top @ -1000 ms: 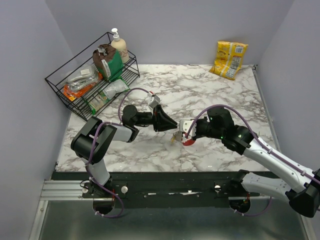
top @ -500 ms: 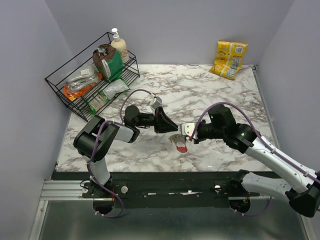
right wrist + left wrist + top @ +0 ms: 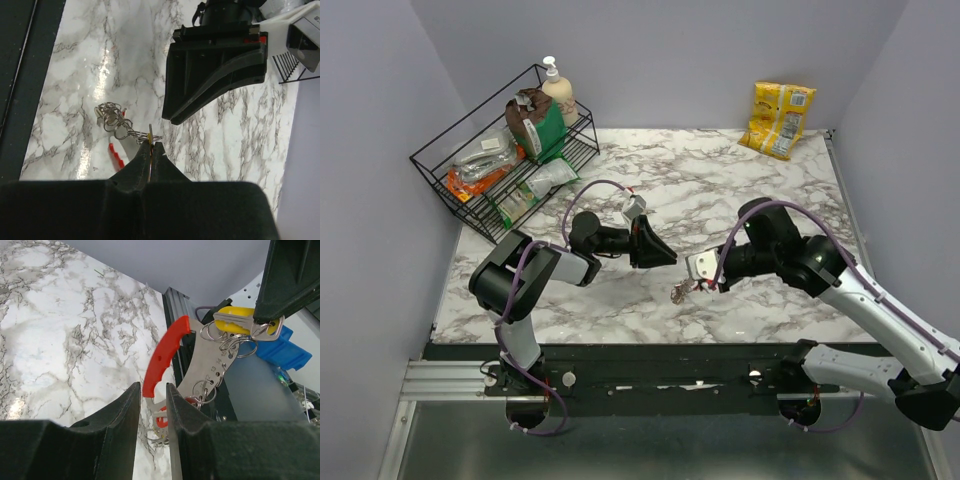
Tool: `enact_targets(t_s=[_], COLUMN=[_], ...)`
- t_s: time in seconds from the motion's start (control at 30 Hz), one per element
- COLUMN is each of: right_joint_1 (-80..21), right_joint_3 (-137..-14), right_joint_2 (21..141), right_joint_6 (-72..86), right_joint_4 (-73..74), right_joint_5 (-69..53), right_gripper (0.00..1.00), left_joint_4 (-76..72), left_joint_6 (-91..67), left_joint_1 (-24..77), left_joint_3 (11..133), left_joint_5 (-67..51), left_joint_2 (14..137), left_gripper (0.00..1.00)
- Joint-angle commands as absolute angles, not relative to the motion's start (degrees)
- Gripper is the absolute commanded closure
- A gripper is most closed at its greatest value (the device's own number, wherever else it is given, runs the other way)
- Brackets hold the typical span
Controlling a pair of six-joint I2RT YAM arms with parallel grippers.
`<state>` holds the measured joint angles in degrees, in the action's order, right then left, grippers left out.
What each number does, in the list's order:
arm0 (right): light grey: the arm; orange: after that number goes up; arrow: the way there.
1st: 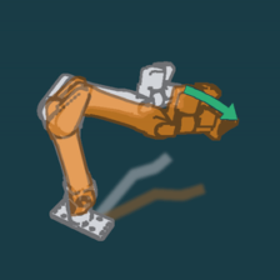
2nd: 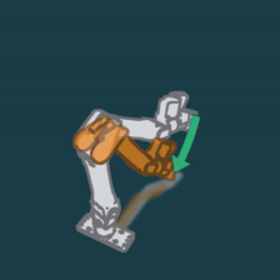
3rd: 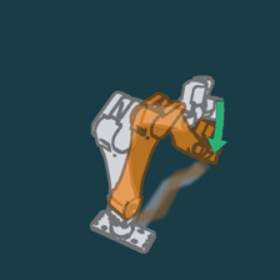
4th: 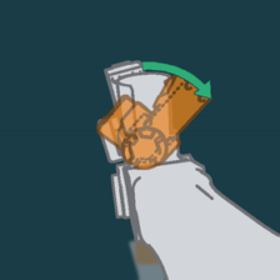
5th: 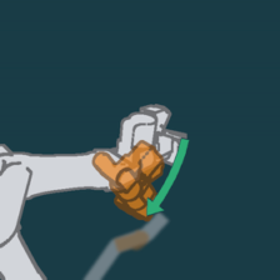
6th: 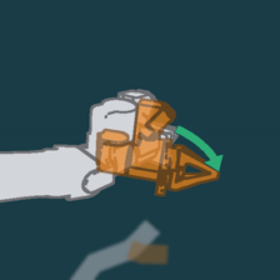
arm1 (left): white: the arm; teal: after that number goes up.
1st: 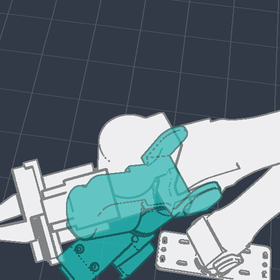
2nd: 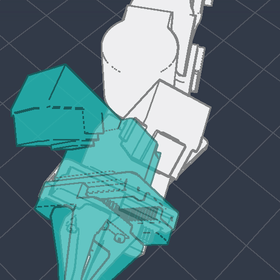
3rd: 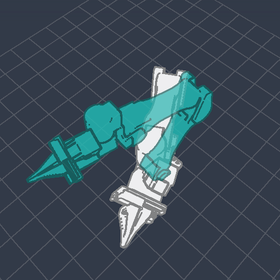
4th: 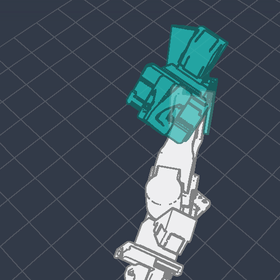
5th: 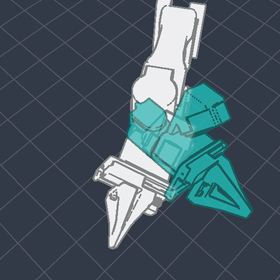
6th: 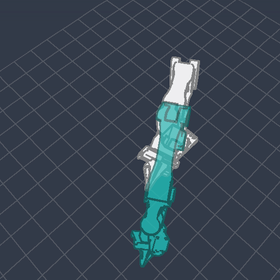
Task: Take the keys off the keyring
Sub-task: Remove the key from the keyring.
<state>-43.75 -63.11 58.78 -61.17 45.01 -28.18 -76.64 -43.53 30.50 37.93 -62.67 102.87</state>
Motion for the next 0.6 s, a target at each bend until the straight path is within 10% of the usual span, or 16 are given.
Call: enact_targets(t_s=[0.0, 0.57], right_joint_1=[-43.51, -43.5], right_joint_3=[-66.44, -71.28], right_joint_2=[60.38, 64.25], right_joint_6=[-66.97, -71.46], right_joint_4=[53.08, 59.94], right_joint_5=[-31.64, -34.89], right_gripper=[0.97, 0.96], left_joint_4=[-93.95, -96.59], left_joint_6=[-43.15, -45.62], left_joint_1=[30.67, 30.67], left_joint_3=[38.5, 38.58], left_joint_5=[-63.81, -65.3], left_joint_2=[101.6, 100.63], left_gripper=[0.64, 0.64])
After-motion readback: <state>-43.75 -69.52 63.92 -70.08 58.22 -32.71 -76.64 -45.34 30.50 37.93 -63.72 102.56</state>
